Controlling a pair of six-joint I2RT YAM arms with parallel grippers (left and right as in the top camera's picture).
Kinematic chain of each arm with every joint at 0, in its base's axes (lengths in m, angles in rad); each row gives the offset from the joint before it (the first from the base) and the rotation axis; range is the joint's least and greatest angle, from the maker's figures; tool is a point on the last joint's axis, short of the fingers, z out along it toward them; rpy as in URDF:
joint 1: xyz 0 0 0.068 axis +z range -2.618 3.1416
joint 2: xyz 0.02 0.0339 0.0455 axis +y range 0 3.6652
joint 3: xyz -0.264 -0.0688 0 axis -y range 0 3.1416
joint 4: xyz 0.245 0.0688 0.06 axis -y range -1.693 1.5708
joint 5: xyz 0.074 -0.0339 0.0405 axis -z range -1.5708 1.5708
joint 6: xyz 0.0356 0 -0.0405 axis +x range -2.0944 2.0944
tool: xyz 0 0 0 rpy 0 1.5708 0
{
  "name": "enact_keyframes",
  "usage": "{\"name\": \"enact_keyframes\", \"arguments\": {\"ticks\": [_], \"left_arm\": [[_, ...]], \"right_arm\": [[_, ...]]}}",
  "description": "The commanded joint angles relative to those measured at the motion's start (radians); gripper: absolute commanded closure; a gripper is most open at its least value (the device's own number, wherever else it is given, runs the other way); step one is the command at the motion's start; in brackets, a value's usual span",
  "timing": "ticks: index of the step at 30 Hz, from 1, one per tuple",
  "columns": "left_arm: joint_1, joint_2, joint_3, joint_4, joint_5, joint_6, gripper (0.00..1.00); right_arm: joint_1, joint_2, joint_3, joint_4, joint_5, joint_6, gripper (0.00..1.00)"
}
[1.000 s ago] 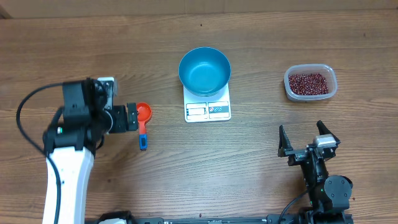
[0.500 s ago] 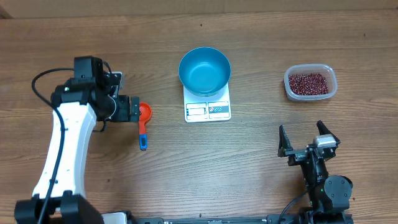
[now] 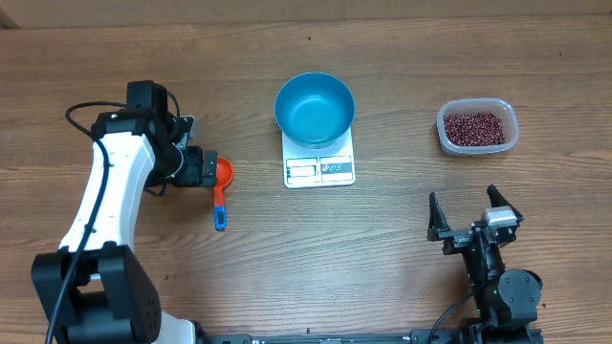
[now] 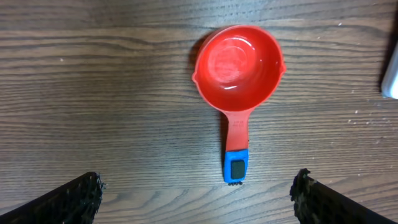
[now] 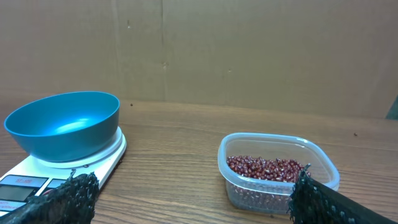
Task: Scoop item into bowl and weigh 150g on scale
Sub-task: 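Move the left gripper over the red scoop and lower toward it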
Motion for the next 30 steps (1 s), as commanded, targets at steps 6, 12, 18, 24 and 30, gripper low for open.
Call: {"name": "enact_keyframes", "arguments": {"ticks": [6,12,18,24,30], "left_arm": [[0.009,0.035,0.022,0.020,-0.006,0.016,0.00],[0.009,0.055,0.022,0.033,-0.006,0.016,0.00],[0.009,0.068,0.022,0.044,-0.003,0.016,0.00],[0.009,0.076,0.022,0.066,-0.006,0.016,0.00],[0.009,0.117,0.022,0.080,-0.002,0.016,0.00]], "right_arm": [[0.004,-0.009,-0.010,0.005,0.010,0.006,0.00],[0.004,-0.009,-0.010,0.005,0.010,0.006,0.00],[0.004,-0.009,-0.010,0.005,0.010,0.006,0.00],[0.004,-0.009,-0.010,0.005,0.010,0.006,0.00],[0.004,-0.009,-0.010,0.005,0.010,0.006,0.00]]}}
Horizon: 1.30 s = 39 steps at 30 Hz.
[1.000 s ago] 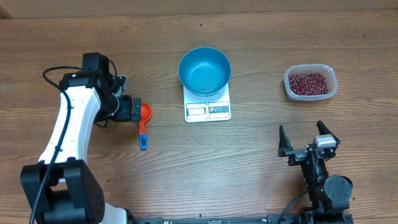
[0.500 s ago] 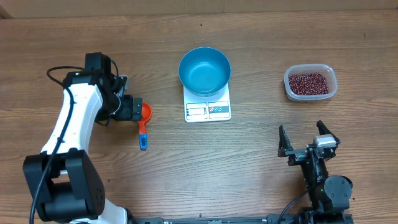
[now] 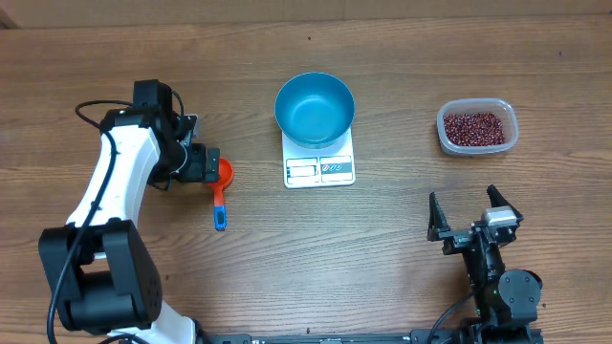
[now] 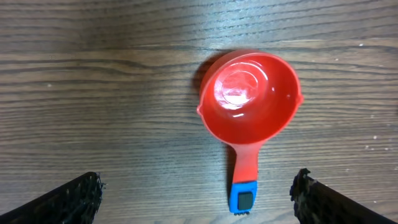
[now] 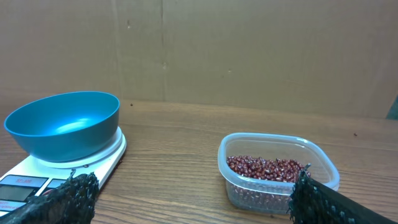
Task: Scoop item into bowl and weigh 150g on scale
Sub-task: 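Move the left gripper over the red scoop and lower toward it, then close the left gripper on the red scoop's rim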
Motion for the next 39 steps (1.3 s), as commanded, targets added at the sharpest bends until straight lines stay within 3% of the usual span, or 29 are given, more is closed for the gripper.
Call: {"name": "enact_keyframes", "arguments": {"ticks": [1,12,39], "left_arm": [[0.009,0.047,0.022,0.001,-0.002,0.016,0.00],[0.010,0.156,0.022,0.060,-0.011,0.015,0.00],[0.010,0.214,0.022,0.173,-0.074,-0.007,0.00]], "right_arm": [[0.004,-0.009,-0.010,0.004,0.010,0.006,0.00],[0.004,-0.009,-0.010,0.004,0.010,0.006,0.00],[0.004,-0.009,-0.010,0.004,0.010,0.006,0.00]]}}
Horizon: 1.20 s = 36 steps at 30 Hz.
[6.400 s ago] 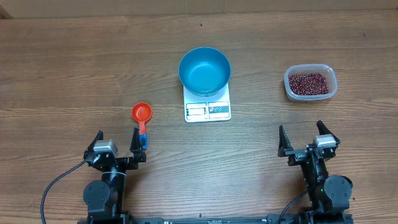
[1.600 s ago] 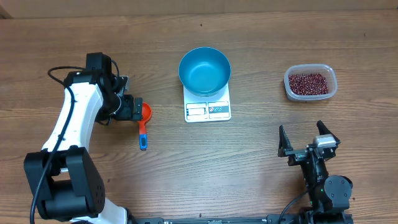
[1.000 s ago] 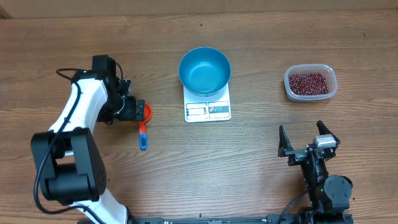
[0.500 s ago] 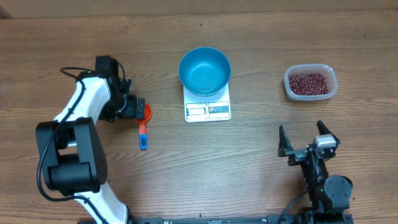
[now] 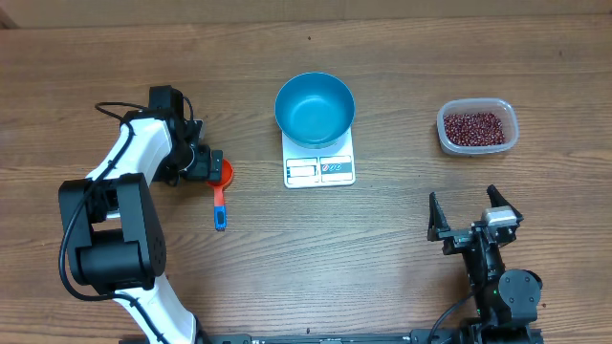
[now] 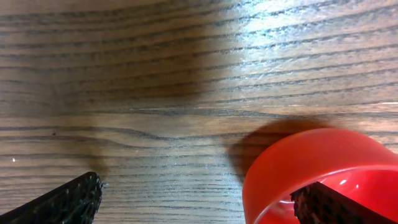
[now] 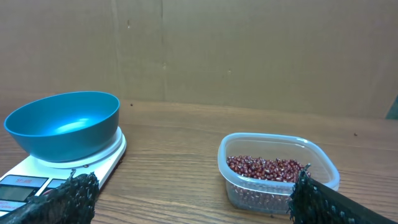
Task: Scoop item into bowl and weigh 150g on scale
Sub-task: 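Close the left gripper on the red scoop's rim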
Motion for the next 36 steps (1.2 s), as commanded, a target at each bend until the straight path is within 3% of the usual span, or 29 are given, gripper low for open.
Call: {"name": "enact_keyframes", "arguments": {"ticks": [1,36], "left_arm": [[0.010,0.009,0.021,0.004,-0.010,-0.006,0.00],[0.010,0.010,0.019,0.006,0.016,-0.007,0.01]], "right_arm": [[0.004,-0.009,-0.010,0.005,0.010,0.006,0.00],[0.004,-0.009,-0.010,0.005,0.010,0.006,0.00]]}}
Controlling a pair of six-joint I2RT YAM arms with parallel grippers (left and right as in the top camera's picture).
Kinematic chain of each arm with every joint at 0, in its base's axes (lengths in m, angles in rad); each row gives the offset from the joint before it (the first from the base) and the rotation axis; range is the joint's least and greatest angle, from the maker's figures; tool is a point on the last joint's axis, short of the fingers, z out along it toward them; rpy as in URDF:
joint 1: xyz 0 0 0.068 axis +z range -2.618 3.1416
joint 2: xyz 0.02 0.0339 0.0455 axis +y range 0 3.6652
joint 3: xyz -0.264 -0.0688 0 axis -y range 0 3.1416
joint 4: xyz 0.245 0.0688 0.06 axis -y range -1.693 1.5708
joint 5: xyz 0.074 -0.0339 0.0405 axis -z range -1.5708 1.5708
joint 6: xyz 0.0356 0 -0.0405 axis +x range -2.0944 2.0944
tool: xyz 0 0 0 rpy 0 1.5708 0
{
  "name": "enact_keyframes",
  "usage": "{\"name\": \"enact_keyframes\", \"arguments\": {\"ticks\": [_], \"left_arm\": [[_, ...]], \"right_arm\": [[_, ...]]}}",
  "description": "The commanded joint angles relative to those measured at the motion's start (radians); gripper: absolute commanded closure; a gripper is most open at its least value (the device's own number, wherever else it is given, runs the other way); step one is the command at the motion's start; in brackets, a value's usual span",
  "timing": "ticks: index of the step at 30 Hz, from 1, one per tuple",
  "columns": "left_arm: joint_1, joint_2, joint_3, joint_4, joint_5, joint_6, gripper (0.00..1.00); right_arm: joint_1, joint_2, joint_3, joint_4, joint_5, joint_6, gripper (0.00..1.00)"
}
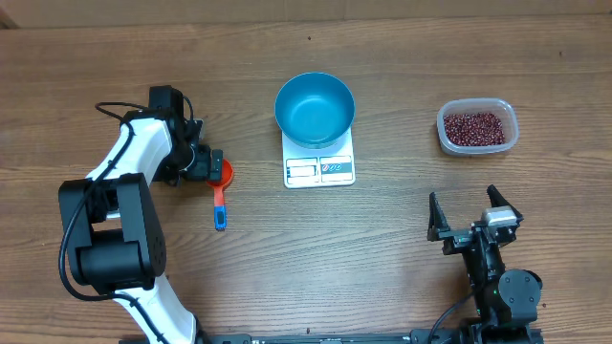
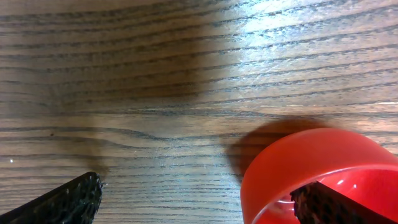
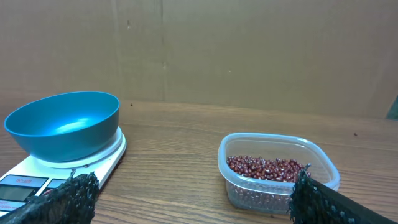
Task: Scoop item into bowl and weigh 150g on scale
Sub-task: 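Close the left gripper on the red scoop's rim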
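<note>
The red measuring scoop [image 1: 222, 173] with a blue-tipped handle [image 1: 220, 219] lies on the table left of the scale. My left gripper [image 1: 198, 163] is low over its cup and open. In the left wrist view [image 2: 199, 202] one fingertip [image 2: 339, 205] is inside the red cup [image 2: 298, 168] and the other [image 2: 62, 202] is over bare wood. A blue bowl [image 1: 315, 108] sits on the white scale [image 1: 319, 168]. Red beans fill a clear tub [image 1: 476, 127]. My right gripper [image 1: 473, 216] rests open near the front edge, holding nothing.
From the right wrist, the bowl [image 3: 62, 124] and scale [image 3: 25, 177] are at the left and the bean tub [image 3: 277, 171] ahead, between the open fingers [image 3: 193, 199]. A cardboard wall [image 3: 249, 50] backs the table.
My left gripper hung open above the scoop with the whole scoop in its view. Then it had shifted a little, still above. By 1.2 s ago it was down at the table with one finger inside the red cup, as now. The right arm stayed still.
</note>
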Motion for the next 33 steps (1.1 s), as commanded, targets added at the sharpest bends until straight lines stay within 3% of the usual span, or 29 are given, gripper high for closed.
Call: {"name": "enact_keyframes", "arguments": {"ticks": [1,11,17,21,27,31,33], "left_arm": [[0.010,0.010,0.019,0.006,0.012,-0.006,0.03],[0.010,0.010,0.019,0.011,0.012,-0.006,0.30],[0.010,0.010,0.019,0.012,0.013,-0.011,0.53],[0.009,0.010,0.019,0.011,0.013,-0.018,0.59],[0.009,0.010,0.019,0.023,0.051,-0.018,0.78],[0.009,0.010,0.019,0.029,0.091,-0.018,0.81],[0.009,0.010,0.019,0.027,0.091,-0.021,0.87]], "right_arm": [[0.004,-0.009,-0.010,0.005,0.010,0.006,0.00],[0.004,-0.009,-0.010,0.005,0.010,0.006,0.00],[0.004,-0.009,-0.010,0.005,0.010,0.006,0.00],[0.004,-0.009,-0.010,0.005,0.010,0.006,0.00],[0.004,-0.009,-0.010,0.005,0.010,0.006,0.00],[0.004,-0.009,-0.010,0.005,0.010,0.006,0.00],[0.004,-0.009,-0.010,0.005,0.010,0.006,0.00]]}}
